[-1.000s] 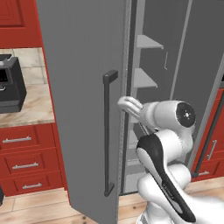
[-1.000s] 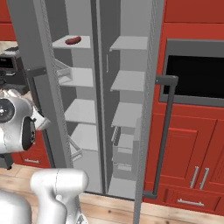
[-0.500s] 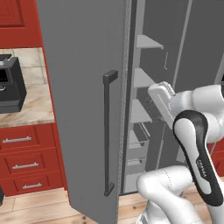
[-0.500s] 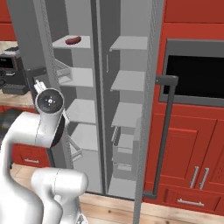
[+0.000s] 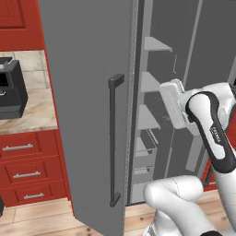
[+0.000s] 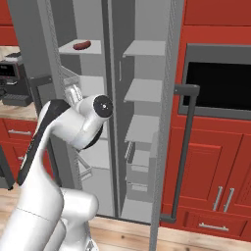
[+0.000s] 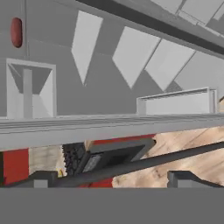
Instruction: Move the hot dog bun to the plate on the dining table and place the condiment next to that plate. Then navigate to the fridge and take the sausage and place it on the plate as well.
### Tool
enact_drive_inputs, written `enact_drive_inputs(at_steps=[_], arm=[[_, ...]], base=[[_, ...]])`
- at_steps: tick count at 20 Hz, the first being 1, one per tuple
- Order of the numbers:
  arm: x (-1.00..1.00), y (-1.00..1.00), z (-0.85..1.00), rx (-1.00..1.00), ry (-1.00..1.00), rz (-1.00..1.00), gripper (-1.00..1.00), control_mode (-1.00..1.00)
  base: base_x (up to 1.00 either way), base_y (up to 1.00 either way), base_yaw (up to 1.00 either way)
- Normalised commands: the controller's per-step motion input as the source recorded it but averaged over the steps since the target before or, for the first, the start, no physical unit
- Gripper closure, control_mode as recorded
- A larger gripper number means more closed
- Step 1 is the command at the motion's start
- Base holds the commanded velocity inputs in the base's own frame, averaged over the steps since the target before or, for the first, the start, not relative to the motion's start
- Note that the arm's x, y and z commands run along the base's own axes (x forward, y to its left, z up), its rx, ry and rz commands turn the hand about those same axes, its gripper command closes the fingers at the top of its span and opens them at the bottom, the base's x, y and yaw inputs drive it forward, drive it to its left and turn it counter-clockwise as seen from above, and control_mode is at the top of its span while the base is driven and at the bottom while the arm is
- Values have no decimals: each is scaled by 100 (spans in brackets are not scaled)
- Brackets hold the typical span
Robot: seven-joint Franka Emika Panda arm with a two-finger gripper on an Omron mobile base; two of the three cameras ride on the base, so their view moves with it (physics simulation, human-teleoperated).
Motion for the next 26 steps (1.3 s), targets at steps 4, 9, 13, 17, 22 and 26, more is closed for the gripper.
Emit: enact_drive_inputs(at_steps=[4,9,13,17,22,26], arm=[[86,0,-23,9,10,9,-100,-100],[74,5,-30,6,8,5,-100,-100],[59,19,-36,2,2,3,-100,-100],[33,34,-29,1,0,0,-100,-100],[6,44,-22,0,0,0,-100,-100],[-1,53,-17,0,-1,1,-100,-100]], base=[[0,0,0],[0,0,0],[0,0,0],[0,0,0],[0,0,0],[0,0,0]])
